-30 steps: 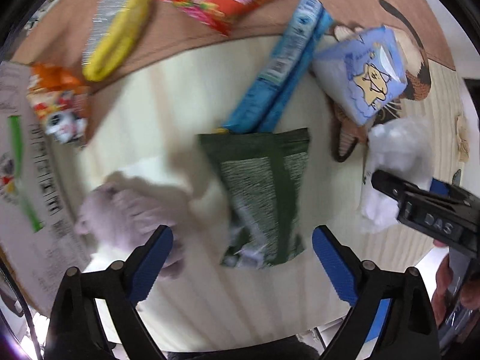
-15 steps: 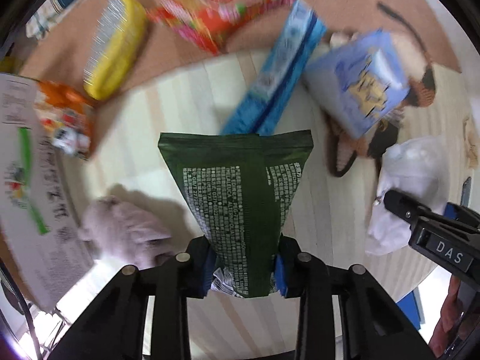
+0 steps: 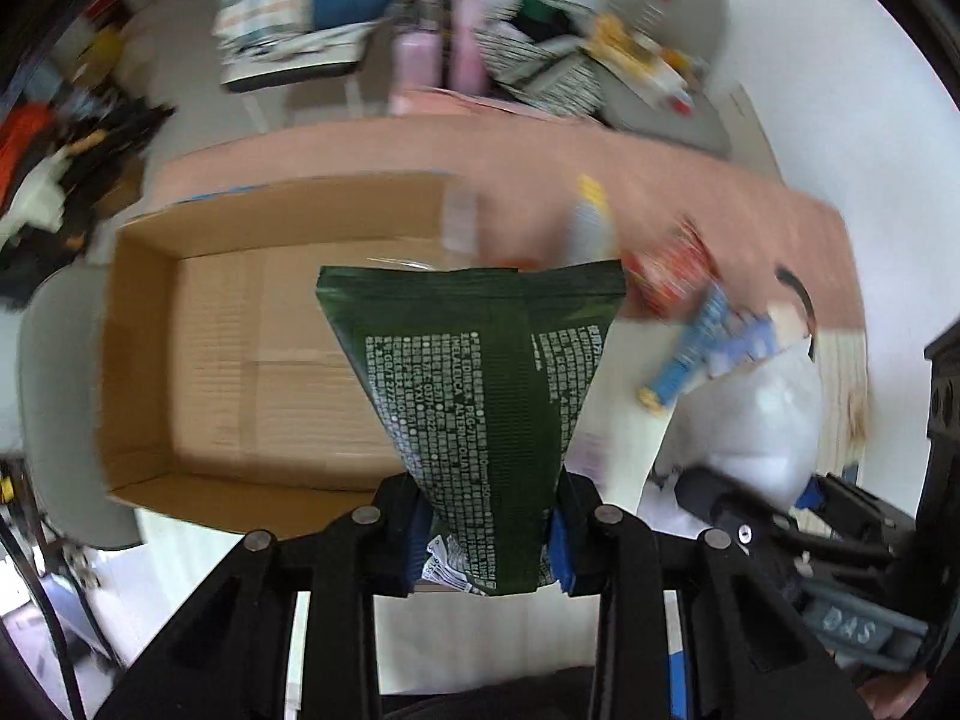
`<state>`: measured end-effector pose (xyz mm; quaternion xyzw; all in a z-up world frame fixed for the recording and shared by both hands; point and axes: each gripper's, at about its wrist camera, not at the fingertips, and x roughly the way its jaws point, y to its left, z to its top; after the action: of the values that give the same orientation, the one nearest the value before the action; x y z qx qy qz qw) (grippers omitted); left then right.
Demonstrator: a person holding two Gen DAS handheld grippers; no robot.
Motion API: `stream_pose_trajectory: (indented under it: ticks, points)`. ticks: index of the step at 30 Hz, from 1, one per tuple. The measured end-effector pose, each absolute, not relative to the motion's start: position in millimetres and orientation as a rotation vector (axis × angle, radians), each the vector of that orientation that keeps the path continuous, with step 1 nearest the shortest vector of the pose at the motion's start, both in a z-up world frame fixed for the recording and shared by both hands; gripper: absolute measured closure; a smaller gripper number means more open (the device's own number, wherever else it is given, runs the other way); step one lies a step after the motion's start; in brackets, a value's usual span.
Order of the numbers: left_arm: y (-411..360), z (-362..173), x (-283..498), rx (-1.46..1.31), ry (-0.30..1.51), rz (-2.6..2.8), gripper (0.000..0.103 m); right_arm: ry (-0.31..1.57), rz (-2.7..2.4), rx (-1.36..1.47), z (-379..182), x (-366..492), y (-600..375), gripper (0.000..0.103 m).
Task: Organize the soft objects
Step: 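Carry both items into the box and open both tools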
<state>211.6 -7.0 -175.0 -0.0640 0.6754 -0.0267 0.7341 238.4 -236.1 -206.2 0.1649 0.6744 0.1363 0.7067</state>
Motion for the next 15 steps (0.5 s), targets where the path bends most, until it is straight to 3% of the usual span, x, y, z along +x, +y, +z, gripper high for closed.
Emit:
stream_pose_trajectory:
  ticks: [8,15]
  points:
    - [132,-228,274,-0.236,1.603,-0.001,0.075,1.595,0.317,0.272,-216,306,-43,0.031]
    - [170,-308,307,-0.229,1.791,-0.086,0.074,1.698,0.213,0.152,-311,354,32,0.031]
